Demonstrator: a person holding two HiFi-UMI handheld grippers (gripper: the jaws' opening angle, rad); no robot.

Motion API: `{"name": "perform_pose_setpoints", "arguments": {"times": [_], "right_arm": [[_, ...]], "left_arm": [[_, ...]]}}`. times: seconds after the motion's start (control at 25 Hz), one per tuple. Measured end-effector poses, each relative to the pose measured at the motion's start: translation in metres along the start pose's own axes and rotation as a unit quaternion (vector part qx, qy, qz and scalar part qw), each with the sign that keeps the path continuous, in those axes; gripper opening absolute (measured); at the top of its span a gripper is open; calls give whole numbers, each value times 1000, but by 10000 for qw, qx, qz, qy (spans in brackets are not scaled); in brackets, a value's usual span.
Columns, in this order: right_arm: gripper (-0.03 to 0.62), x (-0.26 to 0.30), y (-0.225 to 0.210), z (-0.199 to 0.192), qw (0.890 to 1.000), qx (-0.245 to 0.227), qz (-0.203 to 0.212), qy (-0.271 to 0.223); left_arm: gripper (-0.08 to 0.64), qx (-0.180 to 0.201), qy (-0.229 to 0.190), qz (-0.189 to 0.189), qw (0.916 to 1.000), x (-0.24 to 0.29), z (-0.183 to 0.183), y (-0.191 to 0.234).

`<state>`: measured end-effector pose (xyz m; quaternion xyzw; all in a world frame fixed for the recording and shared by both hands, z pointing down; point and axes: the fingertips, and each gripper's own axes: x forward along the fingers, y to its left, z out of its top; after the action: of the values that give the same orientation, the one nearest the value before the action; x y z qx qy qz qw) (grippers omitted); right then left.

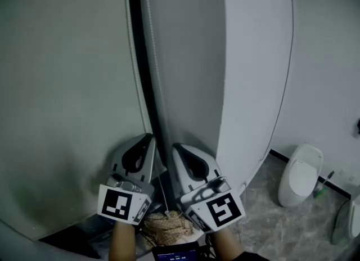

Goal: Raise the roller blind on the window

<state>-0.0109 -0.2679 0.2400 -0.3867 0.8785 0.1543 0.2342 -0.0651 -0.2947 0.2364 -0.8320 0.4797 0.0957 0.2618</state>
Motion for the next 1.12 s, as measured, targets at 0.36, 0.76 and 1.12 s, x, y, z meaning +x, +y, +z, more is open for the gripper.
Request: {"name": "perform_pose_setpoints", "arguments": {"times": [0.36, 0.76, 1.12], "right_arm": [[8, -6, 1, 1, 9999, -29, 48, -87], [9, -12, 1, 39, 9964, 410, 316, -668], [9, -14, -5, 12, 9997, 185, 76, -114]], "left_arm": [[18, 7, 171, 30, 9998, 13, -3, 2], [106, -715, 610, -865, 9918, 75, -12, 8], [17, -544, 550, -555, 9955, 68, -13, 18]]}}
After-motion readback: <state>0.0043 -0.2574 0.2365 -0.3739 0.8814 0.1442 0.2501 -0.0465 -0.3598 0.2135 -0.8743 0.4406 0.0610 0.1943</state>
